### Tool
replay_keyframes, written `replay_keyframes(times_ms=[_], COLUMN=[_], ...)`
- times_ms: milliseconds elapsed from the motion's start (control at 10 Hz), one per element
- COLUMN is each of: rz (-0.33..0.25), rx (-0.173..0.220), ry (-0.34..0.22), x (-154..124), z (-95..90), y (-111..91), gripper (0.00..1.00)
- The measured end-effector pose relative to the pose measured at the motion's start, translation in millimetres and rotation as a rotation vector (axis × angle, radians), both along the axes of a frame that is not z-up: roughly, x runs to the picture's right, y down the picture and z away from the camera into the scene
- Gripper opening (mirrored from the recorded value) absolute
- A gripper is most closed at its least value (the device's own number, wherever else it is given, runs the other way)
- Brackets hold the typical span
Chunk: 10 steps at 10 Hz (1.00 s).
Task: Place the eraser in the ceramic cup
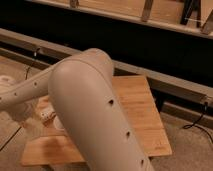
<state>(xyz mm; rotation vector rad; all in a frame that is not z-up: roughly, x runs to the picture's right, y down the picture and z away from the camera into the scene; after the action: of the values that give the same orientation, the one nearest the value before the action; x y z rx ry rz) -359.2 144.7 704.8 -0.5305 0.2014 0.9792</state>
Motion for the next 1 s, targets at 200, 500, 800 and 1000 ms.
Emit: replay_keyframes(times_ms=[200,500,800,1000], rz=[0.037,0.102,0.139,0.153], rx=[0.059,0.133,0.181,0.199], ry=[-0.018,-0.014,-0.005,0.002], x=[12.4,45.7,71.2,85.9], z=[-11.3,-21.8,-26.5,-24.8], y=[-19.0,-44.0,-56.0,-58.2], gripper=[0.00,0.00,0.00,0.00])
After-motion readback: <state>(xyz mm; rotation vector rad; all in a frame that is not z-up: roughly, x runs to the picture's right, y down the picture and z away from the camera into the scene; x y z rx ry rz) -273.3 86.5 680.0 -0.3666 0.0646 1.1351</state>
